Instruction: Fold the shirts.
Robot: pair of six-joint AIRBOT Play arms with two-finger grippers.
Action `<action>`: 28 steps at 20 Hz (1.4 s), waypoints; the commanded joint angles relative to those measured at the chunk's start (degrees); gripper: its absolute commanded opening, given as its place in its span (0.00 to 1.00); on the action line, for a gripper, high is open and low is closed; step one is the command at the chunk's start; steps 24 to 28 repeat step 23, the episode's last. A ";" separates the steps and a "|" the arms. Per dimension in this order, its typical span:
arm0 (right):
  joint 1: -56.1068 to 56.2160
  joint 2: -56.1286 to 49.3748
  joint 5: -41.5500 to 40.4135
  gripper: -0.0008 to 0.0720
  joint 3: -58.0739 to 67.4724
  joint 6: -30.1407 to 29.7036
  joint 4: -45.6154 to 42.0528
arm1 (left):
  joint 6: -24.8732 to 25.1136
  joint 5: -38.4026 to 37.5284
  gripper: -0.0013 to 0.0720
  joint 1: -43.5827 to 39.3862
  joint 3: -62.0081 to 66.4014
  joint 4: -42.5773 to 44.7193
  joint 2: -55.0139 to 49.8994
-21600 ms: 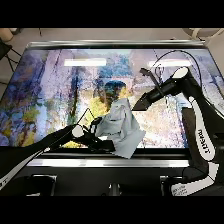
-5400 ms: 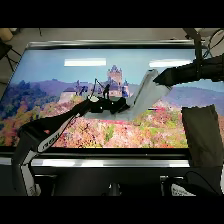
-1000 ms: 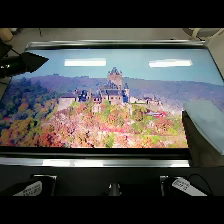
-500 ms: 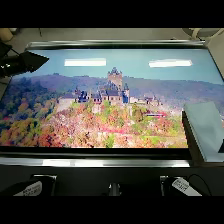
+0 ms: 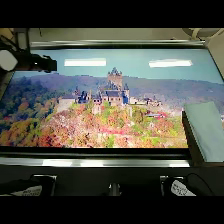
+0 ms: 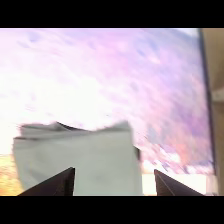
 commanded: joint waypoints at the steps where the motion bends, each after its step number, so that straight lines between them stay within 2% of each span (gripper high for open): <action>1: 17.57 -6.16 8.61 0.73 1.68 5.20 0.42 | -6.75 -17.59 0.84 -2.69 0.98 7.39 -7.43; 3: 21.81 -11.34 18.78 0.73 1.66 4.76 2.12 | -2.62 -24.50 0.84 -2.91 -3.15 4.02 -8.70; 5: 24.63 -14.27 23.85 0.73 1.68 1.75 1.07 | -3.10 -21.92 0.84 -3.21 -8.07 0.24 -6.05; 8: 25.27 -14.49 23.15 0.73 1.68 1.99 0.52 | -3.56 -16.68 0.84 -3.28 -8.90 -2.82 -4.37; 28: 25.27 -14.49 23.34 0.73 1.68 1.97 0.55 | -3.52 -16.63 0.84 -3.26 -8.92 -2.78 -4.61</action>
